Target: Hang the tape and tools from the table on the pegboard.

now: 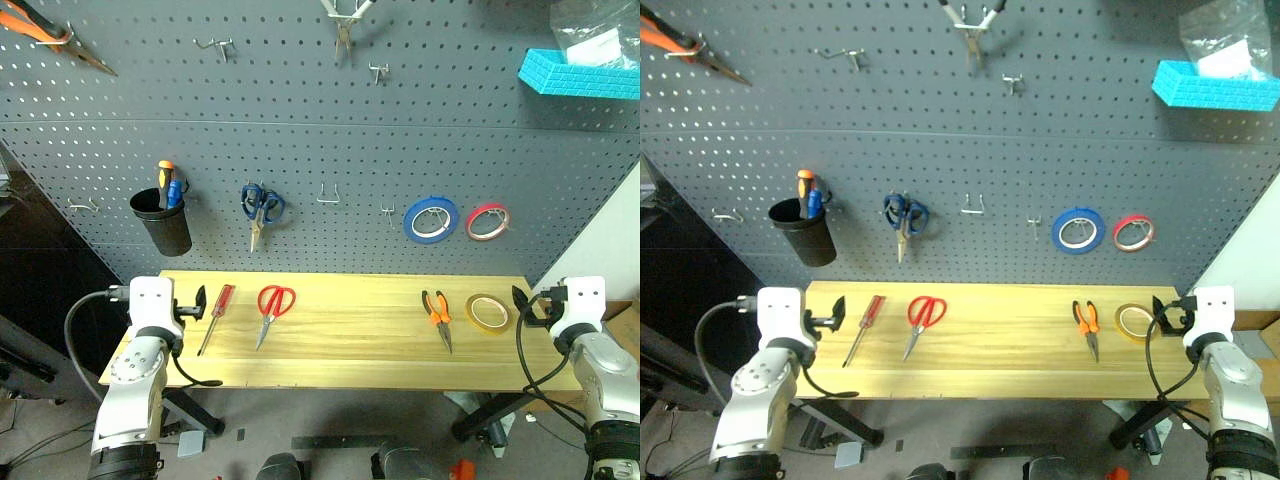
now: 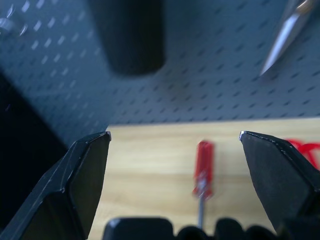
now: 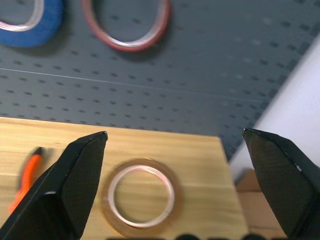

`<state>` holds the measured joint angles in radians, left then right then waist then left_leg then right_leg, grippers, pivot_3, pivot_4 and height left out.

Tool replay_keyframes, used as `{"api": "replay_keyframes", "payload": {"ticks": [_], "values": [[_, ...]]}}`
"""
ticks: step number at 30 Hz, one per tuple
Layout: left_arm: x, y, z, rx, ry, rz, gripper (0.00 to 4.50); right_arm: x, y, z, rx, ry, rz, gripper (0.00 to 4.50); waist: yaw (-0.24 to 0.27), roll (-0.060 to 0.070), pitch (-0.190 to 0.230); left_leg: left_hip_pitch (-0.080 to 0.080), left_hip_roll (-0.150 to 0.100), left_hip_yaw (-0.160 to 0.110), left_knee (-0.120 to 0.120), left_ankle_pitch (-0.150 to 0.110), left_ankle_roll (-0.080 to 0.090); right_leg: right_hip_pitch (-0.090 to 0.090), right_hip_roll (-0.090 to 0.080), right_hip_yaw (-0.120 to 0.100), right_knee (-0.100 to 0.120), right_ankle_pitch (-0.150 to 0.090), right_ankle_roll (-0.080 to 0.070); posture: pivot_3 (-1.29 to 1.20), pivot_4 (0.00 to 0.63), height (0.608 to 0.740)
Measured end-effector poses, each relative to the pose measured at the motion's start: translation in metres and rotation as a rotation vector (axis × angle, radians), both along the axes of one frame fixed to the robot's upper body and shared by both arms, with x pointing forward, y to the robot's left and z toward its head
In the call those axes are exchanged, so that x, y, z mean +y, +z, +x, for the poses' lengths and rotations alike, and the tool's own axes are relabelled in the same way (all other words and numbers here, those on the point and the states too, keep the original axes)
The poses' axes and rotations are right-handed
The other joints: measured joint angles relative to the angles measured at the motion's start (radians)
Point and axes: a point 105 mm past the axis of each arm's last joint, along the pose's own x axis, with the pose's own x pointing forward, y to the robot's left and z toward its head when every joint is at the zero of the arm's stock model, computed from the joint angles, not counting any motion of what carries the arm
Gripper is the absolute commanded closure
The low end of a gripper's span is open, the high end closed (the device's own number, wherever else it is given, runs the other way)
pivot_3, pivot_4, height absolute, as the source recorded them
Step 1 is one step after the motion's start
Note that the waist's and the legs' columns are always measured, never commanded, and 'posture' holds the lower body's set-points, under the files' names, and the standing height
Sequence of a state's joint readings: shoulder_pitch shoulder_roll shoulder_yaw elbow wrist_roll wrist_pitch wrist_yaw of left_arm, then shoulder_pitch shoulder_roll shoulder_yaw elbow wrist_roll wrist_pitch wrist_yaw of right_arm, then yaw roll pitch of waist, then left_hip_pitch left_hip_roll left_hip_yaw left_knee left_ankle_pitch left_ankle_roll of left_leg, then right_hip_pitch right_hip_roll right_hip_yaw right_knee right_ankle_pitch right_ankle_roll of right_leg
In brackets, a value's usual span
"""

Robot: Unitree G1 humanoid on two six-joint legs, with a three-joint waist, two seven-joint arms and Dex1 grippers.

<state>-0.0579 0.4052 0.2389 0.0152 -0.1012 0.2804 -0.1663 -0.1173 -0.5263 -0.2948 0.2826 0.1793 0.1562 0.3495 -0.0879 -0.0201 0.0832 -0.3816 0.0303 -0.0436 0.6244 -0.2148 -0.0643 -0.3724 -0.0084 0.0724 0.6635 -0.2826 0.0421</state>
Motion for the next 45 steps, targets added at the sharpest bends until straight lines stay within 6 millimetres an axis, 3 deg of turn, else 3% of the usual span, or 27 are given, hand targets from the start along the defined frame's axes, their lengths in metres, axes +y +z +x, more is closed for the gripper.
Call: {"api": "replay_keyframes", "payload": {"ticks": [6,14,24,30,33,42,45], "values": [[-0.059,0.004,0.009,0.048,-0.282,0.047,0.05,0.018,-0.016,0.004,0.168,0.061,-0.005,0.00,0.000,0.001,0.060,-0.002,0.000,0.001,0.000,0.000,0.000,-0.002,0.000,0.001,0.000,0.000,0.000,-0.13,0.209,0.740],[-0.131,0.034,0.003,0.017,-0.708,0.062,0.05,0.025,-0.005,0.035,0.258,0.097,-0.022,0.00,-0.001,0.001,0.147,-0.018,0.001,0.001,0.003,0.000,0.001,-0.016,0.000,0.002,0.002,0.005,0.007,-0.10,0.311,0.740],[-0.164,0.059,0.002,0.035,-0.931,0.034,0.05,0.020,-0.019,0.064,0.440,0.128,-0.021,0.00,0.003,-0.003,0.230,-0.022,-0.001,0.001,0.002,-0.002,0.004,-0.019,-0.002,0.001,0.000,0.007,0.003,-0.06,0.356,0.740],[-0.169,0.059,-0.002,0.047,-0.963,0.024,0.05,0.014,-0.016,0.068,0.500,0.149,-0.004,0.00,0.005,-0.004,0.235,-0.036,-0.001,0.001,0.004,-0.003,0.005,-0.033,-0.003,0.000,0.002,0.007,0.004,-0.06,0.360,0.740],[-0.168,0.057,-0.004,0.055,-0.971,0.025,0.00,0.014,-0.018,0.066,0.541,0.181,-0.007,0.61,0.005,-0.005,0.236,-0.036,-0.001,0.000,0.004,-0.003,0.005,-0.033,-0.003,-0.001,0.002,0.007,0.004,-0.06,0.357,0.740],[-0.172,0.058,-0.013,0.055,-1.043,0.013,0.00,0.021,-0.024,0.062,0.599,0.251,-0.044,3.64,0.005,-0.007,0.237,-0.036,-0.001,0.000,0.006,-0.003,0.004,-0.032,-0.003,-0.001,0.002,0.008,0.005,-0.05,0.343,0.740],[-0.174,0.060,-0.020,0.053,-1.086,0.012,0.00,0.020,-0.025,0.064,0.580,0.253,-0.105,4.35,0.006,-0.010,0.236,-0.035,-0.001,0.000,0.006,-0.003,0.004,-0.031,-0.003,-0.001,0.002,0.009,0.006,-0.05,0.330,0.740]]}}
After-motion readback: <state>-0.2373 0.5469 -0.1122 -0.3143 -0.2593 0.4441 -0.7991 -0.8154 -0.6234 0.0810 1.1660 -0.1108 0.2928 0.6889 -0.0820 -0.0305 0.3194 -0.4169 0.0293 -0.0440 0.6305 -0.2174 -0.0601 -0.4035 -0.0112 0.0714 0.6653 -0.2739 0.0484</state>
